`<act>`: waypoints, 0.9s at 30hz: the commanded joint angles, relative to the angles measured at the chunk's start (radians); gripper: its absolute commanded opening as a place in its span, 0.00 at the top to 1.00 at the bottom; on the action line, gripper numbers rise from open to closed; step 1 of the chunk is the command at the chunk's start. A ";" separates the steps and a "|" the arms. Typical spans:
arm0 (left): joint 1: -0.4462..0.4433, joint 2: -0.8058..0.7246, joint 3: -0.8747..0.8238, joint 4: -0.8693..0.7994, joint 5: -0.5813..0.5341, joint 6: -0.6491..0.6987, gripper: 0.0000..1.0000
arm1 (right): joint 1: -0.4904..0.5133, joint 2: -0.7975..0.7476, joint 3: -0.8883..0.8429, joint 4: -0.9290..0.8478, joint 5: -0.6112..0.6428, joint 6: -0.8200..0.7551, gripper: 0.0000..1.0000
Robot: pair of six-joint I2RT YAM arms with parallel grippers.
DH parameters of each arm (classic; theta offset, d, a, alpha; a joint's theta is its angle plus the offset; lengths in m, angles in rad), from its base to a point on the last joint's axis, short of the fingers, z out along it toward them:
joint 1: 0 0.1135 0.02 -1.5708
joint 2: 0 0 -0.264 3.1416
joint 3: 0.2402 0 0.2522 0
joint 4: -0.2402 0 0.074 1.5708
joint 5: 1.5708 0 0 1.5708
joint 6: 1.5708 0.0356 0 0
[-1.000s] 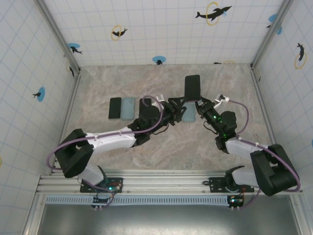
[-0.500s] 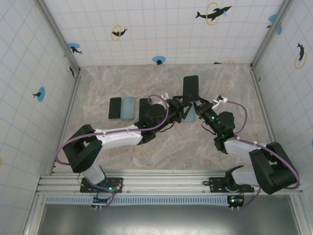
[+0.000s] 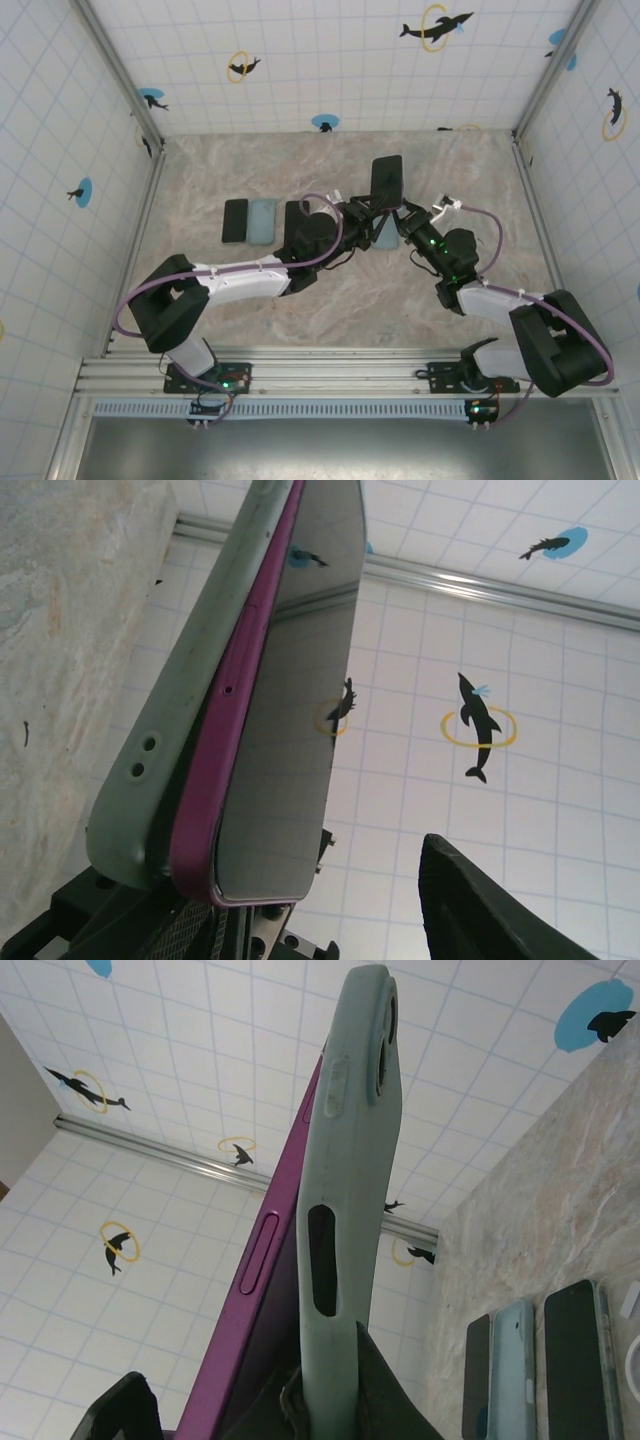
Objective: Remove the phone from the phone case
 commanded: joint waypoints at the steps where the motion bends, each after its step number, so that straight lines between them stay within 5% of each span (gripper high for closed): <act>1: 0.016 -0.005 -0.020 -0.022 -0.049 -0.012 0.47 | 0.015 -0.034 -0.008 0.115 0.021 -0.020 1.00; 12: 0.018 -0.014 -0.001 -0.036 -0.160 -0.018 0.58 | 0.038 -0.023 -0.030 0.152 0.048 -0.014 1.00; 27: 0.023 0.018 0.083 -0.029 -0.065 0.020 0.82 | 0.046 -0.031 -0.031 0.103 0.055 -0.055 1.00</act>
